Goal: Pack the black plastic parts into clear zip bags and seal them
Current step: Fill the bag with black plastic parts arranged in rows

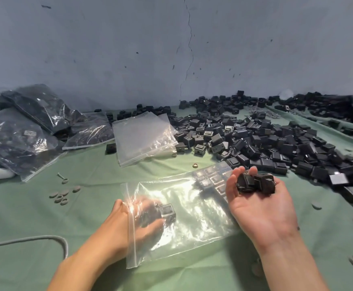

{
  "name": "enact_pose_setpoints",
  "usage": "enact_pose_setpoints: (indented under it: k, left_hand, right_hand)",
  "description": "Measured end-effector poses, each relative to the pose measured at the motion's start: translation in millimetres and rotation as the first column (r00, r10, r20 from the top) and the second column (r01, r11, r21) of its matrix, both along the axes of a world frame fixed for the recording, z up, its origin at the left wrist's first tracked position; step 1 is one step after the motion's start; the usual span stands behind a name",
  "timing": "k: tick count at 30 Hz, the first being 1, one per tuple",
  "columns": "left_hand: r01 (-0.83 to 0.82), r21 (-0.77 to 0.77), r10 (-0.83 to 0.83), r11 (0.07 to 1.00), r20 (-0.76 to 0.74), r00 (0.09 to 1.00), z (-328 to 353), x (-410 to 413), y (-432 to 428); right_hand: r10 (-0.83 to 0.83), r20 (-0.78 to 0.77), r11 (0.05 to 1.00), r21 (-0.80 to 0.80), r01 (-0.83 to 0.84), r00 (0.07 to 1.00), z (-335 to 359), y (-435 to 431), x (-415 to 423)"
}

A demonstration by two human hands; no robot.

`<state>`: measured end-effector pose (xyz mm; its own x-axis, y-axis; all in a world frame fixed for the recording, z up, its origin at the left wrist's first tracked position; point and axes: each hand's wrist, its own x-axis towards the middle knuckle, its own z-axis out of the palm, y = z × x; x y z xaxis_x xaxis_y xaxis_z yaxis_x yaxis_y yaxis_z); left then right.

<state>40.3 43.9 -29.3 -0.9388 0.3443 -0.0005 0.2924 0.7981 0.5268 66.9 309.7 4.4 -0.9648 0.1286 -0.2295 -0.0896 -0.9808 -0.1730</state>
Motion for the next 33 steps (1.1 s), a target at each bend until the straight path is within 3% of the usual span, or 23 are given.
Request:
enact_pose_setpoints:
  k: [5,8,10,14,20,23,28,33]
  left_hand:
    - [0.128,0.124,-0.129,0.984,0.004,0.992,6.4,-13.7,23.7]
    - [0.229,0.091,-0.217,0.969,-0.129,0.968,11.1,-14.9,45.9]
    - [0.186,0.046,-0.174,0.981,-0.192,0.966,9.4,-17.5,56.2]
    - [0.209,-0.012,-0.209,0.978,-0.12,0.971,2.6,-26.7,76.2]
    - [0.196,0.074,-0.199,0.978,0.041,0.979,-11.7,-44.5,79.5]
    - [0.228,0.122,-0.238,0.966,0.067,0.969,-16.4,-57.7,82.0]
    - [0.204,0.109,-0.203,0.973,-0.022,0.979,-15.6,-69.3,94.2]
    - [0.179,0.142,-0.191,0.973,0.075,0.979,-5.4,-57.9,85.3]
  right_hand:
    - [-0.012,0.009,1.0,-0.003,0.012,1.0,-1.1,8.5,-19.3]
    - [-0.012,-0.014,1.0,0.018,0.012,1.0,1.7,11.3,-33.5]
    - [-0.017,-0.009,1.0,0.024,0.017,1.0,3.5,14.7,-42.8]
    - [-0.007,0.004,1.0,0.031,0.007,1.0,5.5,22.2,-57.1]
    - [-0.015,0.005,1.0,0.027,0.015,1.0,9.3,31.1,-68.2]
    - [-0.017,0.004,0.999,0.033,0.017,1.0,10.8,31.1,-72.5]
    - [0.012,0.028,0.998,0.065,-0.014,1.0,12.5,24.0,-76.9]
    - [0.03,0.024,0.995,0.098,-0.033,0.999,12.1,15.2,-73.7]
